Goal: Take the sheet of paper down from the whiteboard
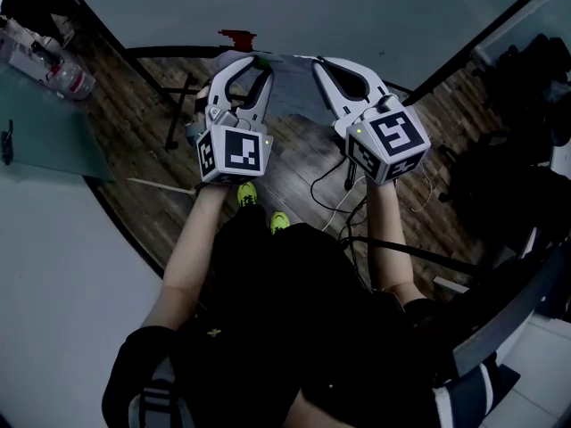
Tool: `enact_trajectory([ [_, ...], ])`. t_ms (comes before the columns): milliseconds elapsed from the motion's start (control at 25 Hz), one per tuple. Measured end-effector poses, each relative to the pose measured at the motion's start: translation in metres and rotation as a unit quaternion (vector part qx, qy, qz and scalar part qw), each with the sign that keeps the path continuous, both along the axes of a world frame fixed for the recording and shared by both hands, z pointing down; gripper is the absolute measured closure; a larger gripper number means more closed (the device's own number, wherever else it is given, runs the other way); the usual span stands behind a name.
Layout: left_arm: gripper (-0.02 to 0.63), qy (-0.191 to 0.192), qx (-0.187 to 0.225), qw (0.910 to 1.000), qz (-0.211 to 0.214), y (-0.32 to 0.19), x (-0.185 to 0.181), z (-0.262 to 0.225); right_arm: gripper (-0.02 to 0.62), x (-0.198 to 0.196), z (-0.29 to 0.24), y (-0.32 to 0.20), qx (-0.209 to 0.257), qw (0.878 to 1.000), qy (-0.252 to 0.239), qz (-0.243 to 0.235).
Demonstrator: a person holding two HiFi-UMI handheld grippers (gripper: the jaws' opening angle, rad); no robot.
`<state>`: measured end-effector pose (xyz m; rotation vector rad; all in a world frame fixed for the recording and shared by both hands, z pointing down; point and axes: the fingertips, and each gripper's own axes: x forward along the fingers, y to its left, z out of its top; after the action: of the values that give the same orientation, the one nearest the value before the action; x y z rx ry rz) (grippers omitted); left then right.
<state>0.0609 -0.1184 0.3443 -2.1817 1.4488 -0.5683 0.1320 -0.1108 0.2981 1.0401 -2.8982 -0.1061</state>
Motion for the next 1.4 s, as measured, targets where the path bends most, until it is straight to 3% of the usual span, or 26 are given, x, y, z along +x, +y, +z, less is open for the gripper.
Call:
enact_trajectory([
  [600, 0.477, 0.005, -0.015, 0.9998, 0.013, 0.028, 0.017, 0.013, 0.598, 0.008, 0.012, 0.027, -0.011, 1.0, -0.003, -0.004],
  [1400, 0.477, 0.008, -0.015, 0.9997, 0.018, 0.031, 0.01, 0.013, 0.598, -0.003, 0.015, 0.033, -0.019, 1.0, -0.013, -0.016],
])
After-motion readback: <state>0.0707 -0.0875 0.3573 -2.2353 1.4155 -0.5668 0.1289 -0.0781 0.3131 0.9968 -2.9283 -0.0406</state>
